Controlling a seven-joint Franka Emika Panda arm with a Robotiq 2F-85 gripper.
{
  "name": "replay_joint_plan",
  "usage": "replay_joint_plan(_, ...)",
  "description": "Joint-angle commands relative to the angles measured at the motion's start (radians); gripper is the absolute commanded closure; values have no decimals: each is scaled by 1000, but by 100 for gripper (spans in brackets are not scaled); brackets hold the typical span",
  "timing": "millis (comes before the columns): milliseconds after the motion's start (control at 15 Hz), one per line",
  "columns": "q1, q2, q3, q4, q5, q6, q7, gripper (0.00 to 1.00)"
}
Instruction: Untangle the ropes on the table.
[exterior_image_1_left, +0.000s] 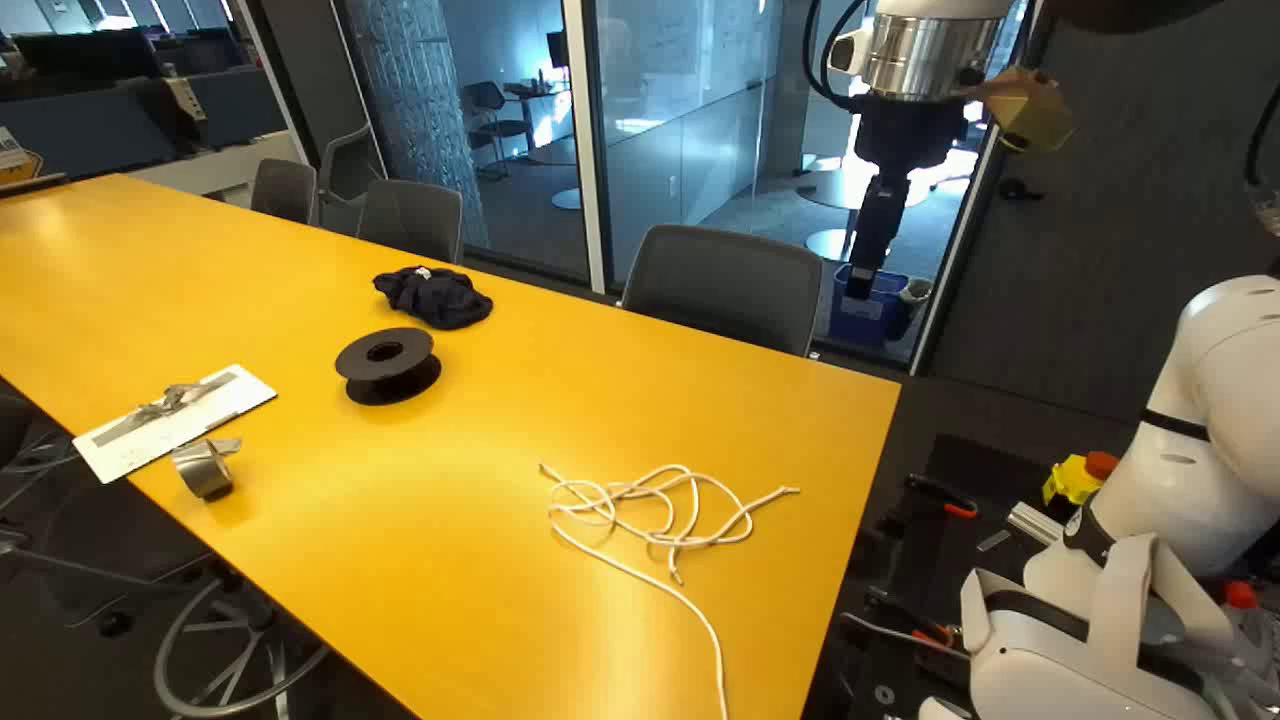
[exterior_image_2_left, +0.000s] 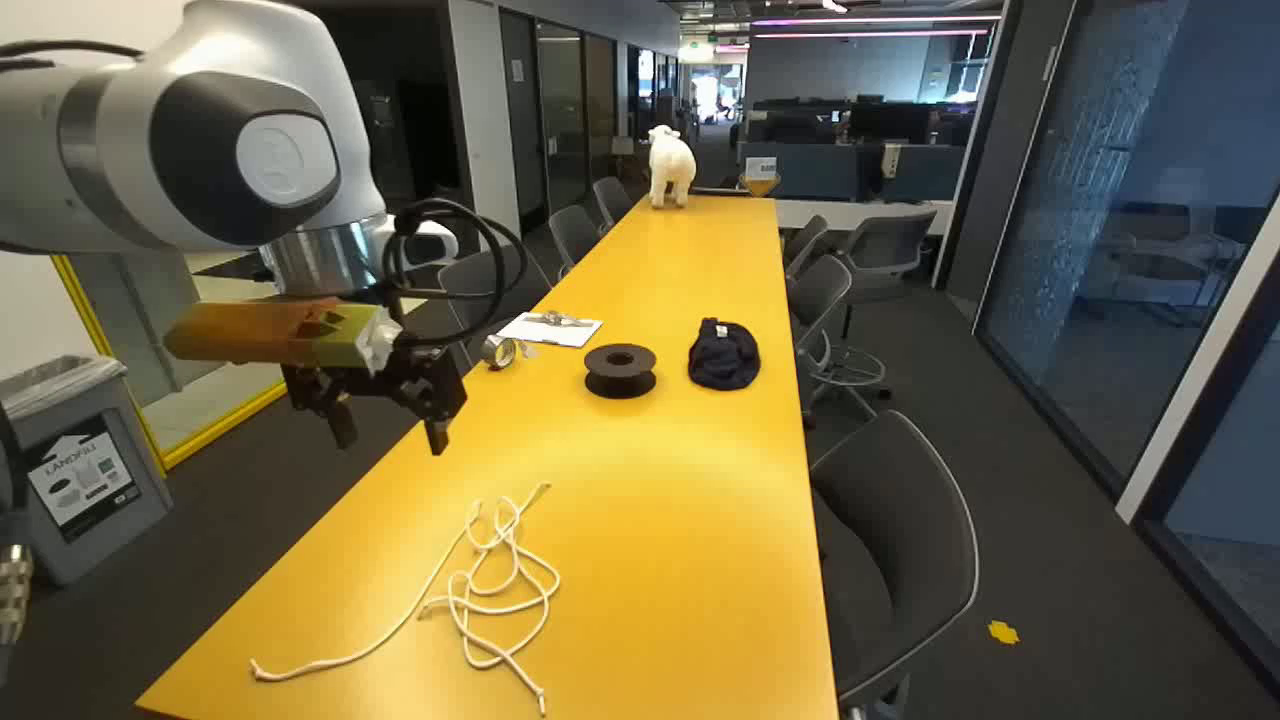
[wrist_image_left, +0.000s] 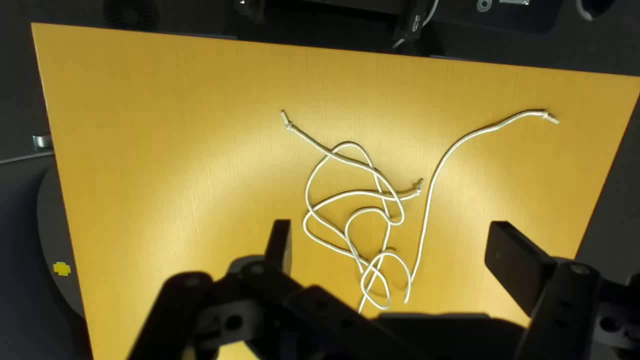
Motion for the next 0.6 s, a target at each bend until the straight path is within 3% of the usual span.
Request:
replay_joint_plan(0, 3, 0, -2, 7, -2, -2, 2, 0)
replay_joint_plan(333, 3, -5, -2, 16, -2, -2, 2, 0)
replay_joint_plan(533, 6, 63, -8, 10, 25, 54, 4, 0)
